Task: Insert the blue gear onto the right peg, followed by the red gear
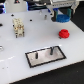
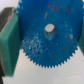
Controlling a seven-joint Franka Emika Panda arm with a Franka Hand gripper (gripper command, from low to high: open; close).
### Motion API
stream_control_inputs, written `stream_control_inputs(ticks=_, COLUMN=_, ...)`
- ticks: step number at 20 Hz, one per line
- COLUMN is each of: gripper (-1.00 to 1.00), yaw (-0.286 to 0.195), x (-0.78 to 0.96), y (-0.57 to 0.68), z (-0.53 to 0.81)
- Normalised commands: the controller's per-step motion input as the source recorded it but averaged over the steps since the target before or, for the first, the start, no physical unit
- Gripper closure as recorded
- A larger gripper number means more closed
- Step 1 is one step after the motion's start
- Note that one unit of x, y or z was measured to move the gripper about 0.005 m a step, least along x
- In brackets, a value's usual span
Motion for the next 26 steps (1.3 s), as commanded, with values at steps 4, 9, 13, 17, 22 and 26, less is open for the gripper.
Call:
stream_control_inputs(ticks=4, gripper=1.00, yaw=0.000, x=0.79, y=-0.31, z=0.34)
stream_control_inputs(ticks=9, gripper=1.00, yaw=0.000, x=0.81, y=-0.29, z=0.29)
stream_control_inputs(ticks=13, gripper=1.00, yaw=0.000, x=0.81, y=-0.26, z=0.23)
stream_control_inputs(ticks=17, gripper=1.00, yaw=0.000, x=0.80, y=-0.25, z=0.15)
stream_control_inputs(ticks=22, gripper=1.00, yaw=0.000, x=0.71, y=-0.23, z=0.04)
stream_control_inputs(ticks=26, gripper=1.00, yaw=0.000, x=0.55, y=-0.19, z=-0.01)
